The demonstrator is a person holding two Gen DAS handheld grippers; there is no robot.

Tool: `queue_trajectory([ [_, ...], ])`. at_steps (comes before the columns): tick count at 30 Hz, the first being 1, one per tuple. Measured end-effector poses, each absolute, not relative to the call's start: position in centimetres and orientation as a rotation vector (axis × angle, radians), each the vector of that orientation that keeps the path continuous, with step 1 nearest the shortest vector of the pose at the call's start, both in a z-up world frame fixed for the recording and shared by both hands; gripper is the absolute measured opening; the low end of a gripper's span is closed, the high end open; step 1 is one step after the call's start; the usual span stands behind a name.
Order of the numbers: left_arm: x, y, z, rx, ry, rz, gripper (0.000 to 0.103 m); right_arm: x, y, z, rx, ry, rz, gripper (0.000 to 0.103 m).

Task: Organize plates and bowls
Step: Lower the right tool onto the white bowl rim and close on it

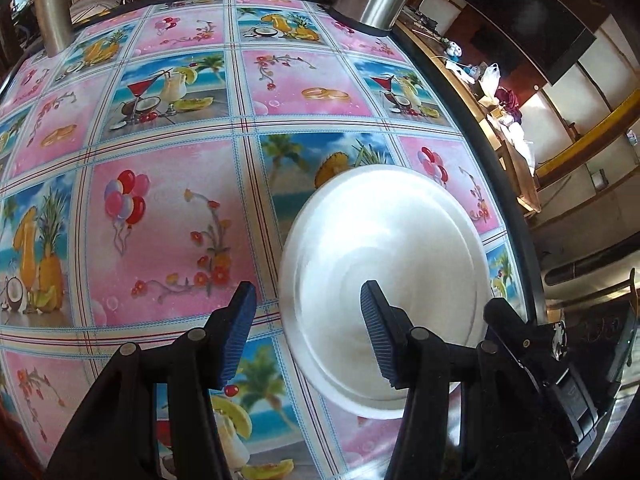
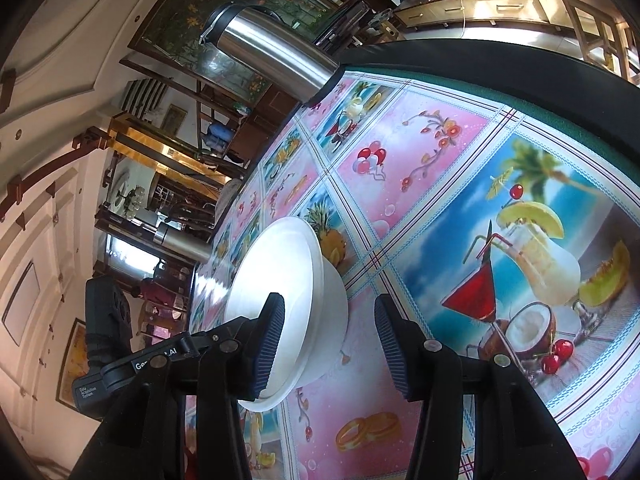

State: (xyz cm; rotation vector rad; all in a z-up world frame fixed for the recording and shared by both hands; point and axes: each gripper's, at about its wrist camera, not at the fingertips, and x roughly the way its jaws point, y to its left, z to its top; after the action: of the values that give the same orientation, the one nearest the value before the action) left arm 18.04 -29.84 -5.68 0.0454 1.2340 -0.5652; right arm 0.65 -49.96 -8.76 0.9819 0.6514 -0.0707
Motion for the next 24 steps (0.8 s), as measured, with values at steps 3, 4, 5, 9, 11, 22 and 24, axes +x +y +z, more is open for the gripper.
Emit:
queue_trajectory([
  [3, 17.9, -30.0, -5.5, 0.048, 1.221, -0.563, 0.053, 0.8, -49.9, -8.7, 0.977, 0.647, -0.069, 0.05],
  [4, 17.8, -30.1, -5.4, 0.051, 1.214, -0.559, 0.053, 0.9, -50.0, -8.7, 0.979, 0.644, -0.068, 0.05],
  [5, 17.7, -30.1, -5.2, 0.054, 1.204, -0.555, 0.053, 0.9, -50.0, -8.7, 0.981, 0.642, -0.068, 0.05],
  [9, 17.1, -30.1, -4.6, 0.066, 1.159, -0.545, 0.053, 1.2, -50.0, -9.0, 0.988, 0.652, -0.067, 0.05],
  [11, 16.9, -30.1, -4.5, 0.072, 1.146, -0.541, 0.053, 1.3, -50.0, -9.0, 0.989, 0.654, -0.07, 0.05],
  [22, 17.0, -29.8, -5.0, 0.056, 1.142, -0.518, 0.052, 1.9, -50.2, -9.4, 1.002, 0.659, -0.088, 0.05],
  [24, 16.9, -29.9, -5.0, 0.06, 1.132, -0.517, 0.052, 1.9, -50.1, -9.4, 0.999, 0.658, -0.093, 0.05],
])
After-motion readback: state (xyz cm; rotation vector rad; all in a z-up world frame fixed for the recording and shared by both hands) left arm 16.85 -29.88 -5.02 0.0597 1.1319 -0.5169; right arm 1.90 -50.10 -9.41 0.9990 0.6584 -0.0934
